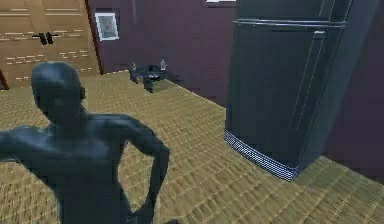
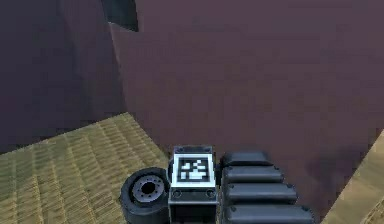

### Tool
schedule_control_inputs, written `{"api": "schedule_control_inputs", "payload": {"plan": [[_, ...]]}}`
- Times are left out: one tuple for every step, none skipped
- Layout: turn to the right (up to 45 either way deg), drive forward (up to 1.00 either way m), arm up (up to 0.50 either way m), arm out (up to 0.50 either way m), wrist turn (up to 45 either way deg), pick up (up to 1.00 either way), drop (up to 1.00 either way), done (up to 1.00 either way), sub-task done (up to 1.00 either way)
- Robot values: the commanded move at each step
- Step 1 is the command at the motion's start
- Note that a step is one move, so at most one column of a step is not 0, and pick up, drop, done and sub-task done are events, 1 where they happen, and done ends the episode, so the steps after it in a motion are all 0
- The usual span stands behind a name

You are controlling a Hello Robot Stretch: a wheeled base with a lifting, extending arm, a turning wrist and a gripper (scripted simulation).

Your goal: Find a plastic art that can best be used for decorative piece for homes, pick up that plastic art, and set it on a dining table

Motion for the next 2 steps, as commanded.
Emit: {"api": "schedule_control_inputs", "payload": {"plan": [[-45.0,0.00,0.00,0.00,0.0,0.00,0.00,0.00,0.00],[-45.0,0.00,0.00,0.00,0.0,0.00,0.00,0.00,0.00]]}}
